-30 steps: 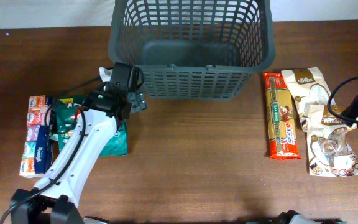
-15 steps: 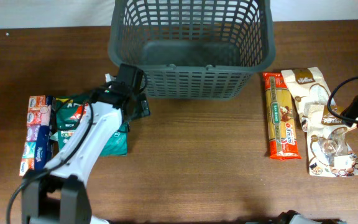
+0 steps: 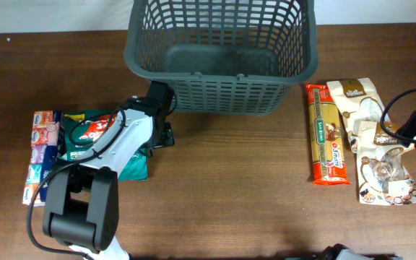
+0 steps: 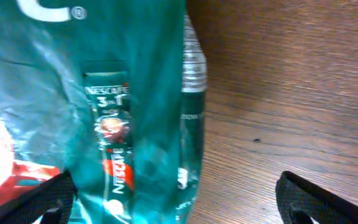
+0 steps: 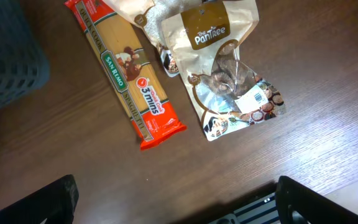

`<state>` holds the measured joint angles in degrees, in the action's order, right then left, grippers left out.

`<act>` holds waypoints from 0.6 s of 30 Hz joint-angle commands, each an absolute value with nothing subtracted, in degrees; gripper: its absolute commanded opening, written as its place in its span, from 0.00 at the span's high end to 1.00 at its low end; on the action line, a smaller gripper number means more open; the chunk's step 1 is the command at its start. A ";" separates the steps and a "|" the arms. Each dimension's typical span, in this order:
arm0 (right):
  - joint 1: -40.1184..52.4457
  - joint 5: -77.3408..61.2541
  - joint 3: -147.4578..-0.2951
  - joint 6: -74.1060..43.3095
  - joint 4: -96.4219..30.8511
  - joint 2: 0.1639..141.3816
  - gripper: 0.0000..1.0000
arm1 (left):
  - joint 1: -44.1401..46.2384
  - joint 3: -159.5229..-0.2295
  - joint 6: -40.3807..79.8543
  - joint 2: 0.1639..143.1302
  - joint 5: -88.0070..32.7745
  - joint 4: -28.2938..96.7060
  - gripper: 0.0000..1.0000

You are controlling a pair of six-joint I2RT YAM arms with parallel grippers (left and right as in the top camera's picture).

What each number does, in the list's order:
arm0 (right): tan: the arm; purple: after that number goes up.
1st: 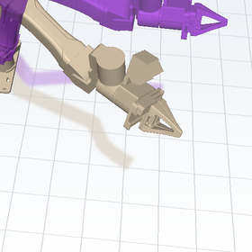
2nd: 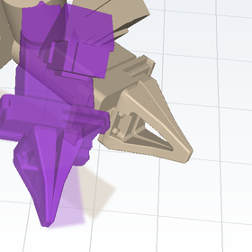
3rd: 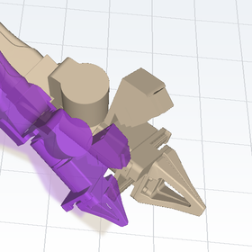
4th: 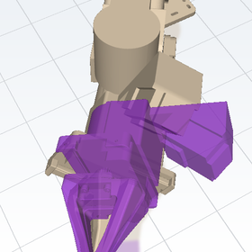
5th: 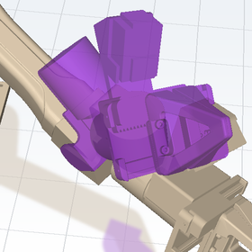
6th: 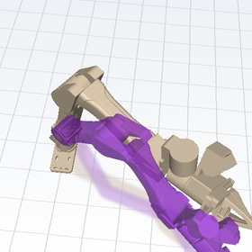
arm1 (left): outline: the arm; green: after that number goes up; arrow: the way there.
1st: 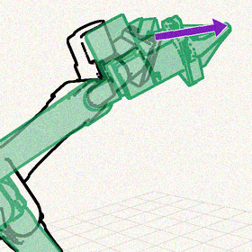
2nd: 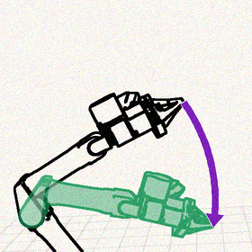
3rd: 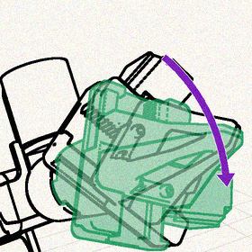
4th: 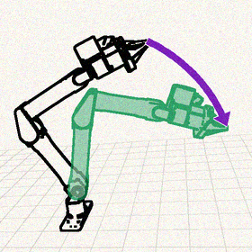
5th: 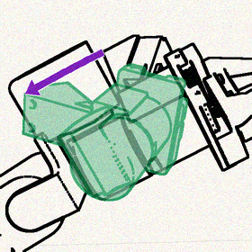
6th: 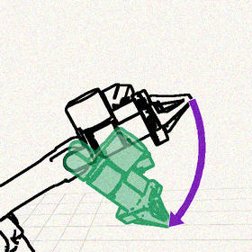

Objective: Pack container
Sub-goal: 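Lower the left gripper and grasp the green Nescafe pack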

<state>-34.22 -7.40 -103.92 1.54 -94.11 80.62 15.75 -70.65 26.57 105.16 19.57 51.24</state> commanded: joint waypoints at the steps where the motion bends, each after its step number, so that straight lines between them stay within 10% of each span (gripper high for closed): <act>1: -34.52 -6.85 -104.05 1.69 -94.11 80.09 0.01 | 15.44 -71.24 26.00 107.48 24.36 52.21 0.01; 18: -34.52 -6.85 -104.05 1.69 -94.13 80.09 0.01 | 13.02 -70.70 26.04 109.08 32.40 54.06 0.01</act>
